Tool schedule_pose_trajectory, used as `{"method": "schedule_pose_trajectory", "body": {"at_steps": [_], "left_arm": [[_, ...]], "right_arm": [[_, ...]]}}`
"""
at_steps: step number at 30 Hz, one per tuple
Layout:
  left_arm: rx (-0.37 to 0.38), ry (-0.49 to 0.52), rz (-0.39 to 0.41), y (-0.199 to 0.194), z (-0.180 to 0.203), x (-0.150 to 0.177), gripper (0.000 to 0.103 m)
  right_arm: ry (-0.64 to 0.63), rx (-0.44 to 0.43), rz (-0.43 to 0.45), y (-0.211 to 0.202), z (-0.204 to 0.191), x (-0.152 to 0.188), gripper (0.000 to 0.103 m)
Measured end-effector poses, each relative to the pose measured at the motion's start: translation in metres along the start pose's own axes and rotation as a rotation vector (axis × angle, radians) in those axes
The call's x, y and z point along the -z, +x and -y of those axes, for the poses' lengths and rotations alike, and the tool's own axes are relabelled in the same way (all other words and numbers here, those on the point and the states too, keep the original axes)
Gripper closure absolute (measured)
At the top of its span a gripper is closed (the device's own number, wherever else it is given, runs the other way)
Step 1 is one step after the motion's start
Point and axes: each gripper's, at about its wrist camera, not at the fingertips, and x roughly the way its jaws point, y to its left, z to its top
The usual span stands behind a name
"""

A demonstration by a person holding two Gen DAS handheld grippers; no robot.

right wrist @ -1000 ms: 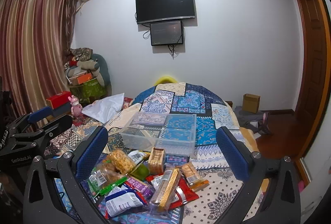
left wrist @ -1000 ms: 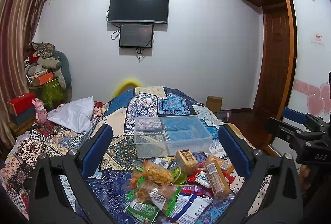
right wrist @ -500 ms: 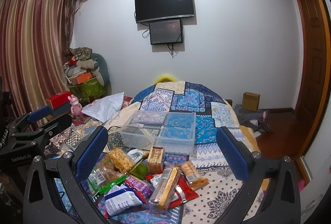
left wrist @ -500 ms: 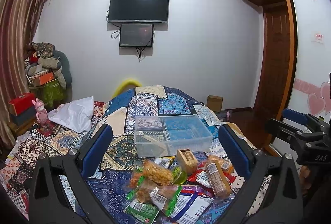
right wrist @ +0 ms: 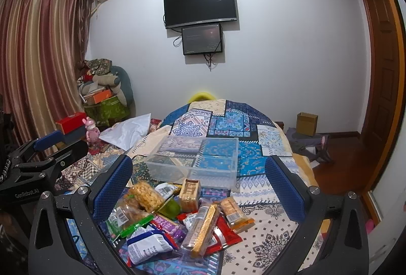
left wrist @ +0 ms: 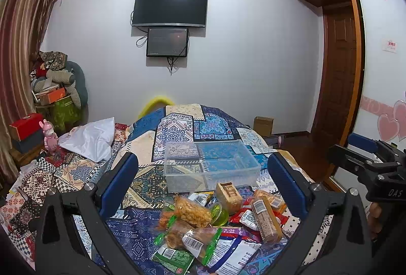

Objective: Organize snacks

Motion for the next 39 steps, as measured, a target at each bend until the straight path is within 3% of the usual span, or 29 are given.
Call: {"method": "schedule_pose_trajectory", "body": {"at_steps": [26,32,39], "left_arm": [[0.004,0.000,-0.037,0.016,0.000,0.004,0.000],[0.022,-0.022,-0.137,0.047,-0.009,0.018,0.000],[0.006,-0.013,-0.314,0.091,-0.018,0.058,0.000]], "right_arm": [[0.013,-0.007,-0.023,0.011,0.008,0.006,0.000],[0.016,0.008,-0.079,0.030,0.014,0.017,0.000],[0.033,0.001,-0.280,0.078,0.027,0.055,0.000]]}}
